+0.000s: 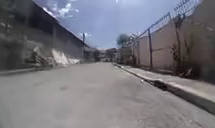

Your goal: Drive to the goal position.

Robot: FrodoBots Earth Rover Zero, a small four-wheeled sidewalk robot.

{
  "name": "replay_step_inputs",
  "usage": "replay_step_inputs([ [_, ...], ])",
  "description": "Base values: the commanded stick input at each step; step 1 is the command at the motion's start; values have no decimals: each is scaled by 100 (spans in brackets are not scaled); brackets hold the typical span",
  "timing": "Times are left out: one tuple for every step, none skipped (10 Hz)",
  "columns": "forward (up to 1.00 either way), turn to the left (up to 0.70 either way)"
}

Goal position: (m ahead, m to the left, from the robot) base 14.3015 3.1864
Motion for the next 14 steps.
replay_step_inputs([
  [85, 0],
  [85, 0],
  [85, 0],
  [85, 0],
  [85, 0],
  [85, 0],
  [85, 0],
  [85, 0],
  [85, 0],
  [85, 0],
  [85, 0],
  [85, 0],
  [85, 0],
  [85, 0],
])
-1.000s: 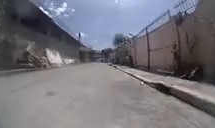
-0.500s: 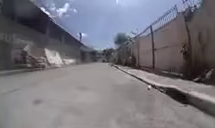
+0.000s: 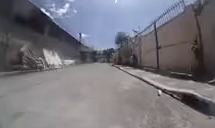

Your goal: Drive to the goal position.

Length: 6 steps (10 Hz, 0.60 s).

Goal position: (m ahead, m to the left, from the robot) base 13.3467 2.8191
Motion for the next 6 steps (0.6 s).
replay_step_inputs([
  [85, 0],
  [85, -3],
  [85, -34],
  [85, -34],
  [85, -32],
  [85, -26],
])
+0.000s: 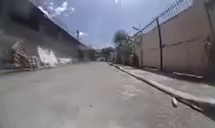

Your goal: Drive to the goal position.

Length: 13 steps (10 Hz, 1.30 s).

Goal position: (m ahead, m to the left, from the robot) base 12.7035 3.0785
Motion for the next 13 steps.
replay_step_inputs([
  [85, -15],
  [85, -4],
  [85, 0],
  [85, 0],
  [85, 0],
  [85, 0],
  [85, 0],
  [85, 0],
  [85, 0],
  [85, 0],
  [85, 0],
  [85, 0],
  [85, 0],
])
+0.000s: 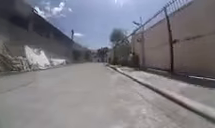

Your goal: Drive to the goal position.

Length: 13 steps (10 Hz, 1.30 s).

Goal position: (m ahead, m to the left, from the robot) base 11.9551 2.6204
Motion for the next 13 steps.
replay_step_inputs([
  [85, 0],
  [85, 0],
  [85, 0],
  [85, 0],
  [85, 0],
  [85, 0],
  [85, 0],
  [85, 0],
  [85, 0],
  [85, 0],
  [85, 0],
  [85, 0],
  [85, 0],
])
